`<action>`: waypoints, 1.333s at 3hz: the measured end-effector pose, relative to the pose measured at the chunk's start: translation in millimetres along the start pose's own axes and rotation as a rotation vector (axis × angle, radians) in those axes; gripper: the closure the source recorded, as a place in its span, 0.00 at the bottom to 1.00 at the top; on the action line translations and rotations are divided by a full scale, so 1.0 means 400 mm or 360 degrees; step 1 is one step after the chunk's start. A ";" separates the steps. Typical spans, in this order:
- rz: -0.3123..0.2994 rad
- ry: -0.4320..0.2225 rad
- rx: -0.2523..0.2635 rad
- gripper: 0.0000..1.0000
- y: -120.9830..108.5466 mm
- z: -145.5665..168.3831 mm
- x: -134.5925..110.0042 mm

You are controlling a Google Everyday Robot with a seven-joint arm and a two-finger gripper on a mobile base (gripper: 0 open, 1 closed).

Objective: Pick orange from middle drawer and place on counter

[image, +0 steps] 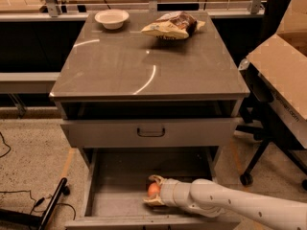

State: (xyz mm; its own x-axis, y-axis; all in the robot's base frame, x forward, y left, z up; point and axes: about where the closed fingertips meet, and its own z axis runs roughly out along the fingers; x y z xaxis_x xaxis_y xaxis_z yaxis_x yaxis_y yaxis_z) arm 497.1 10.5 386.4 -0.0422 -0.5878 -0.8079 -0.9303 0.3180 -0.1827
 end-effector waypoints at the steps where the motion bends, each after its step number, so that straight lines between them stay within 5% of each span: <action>1: 0.0000 0.0000 0.0000 1.00 0.000 0.000 0.000; 4: 0.0000 0.0000 0.0000 1.00 0.000 -0.001 -0.001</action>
Offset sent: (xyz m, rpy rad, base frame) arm -0.0085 -0.0524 0.0880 0.0178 -0.0103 -0.0145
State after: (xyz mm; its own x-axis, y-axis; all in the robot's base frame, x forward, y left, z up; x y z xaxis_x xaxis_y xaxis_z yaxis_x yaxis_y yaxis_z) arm 497.0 10.4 387.2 -0.0423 -0.5876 -0.8080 -0.9303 0.3181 -0.1827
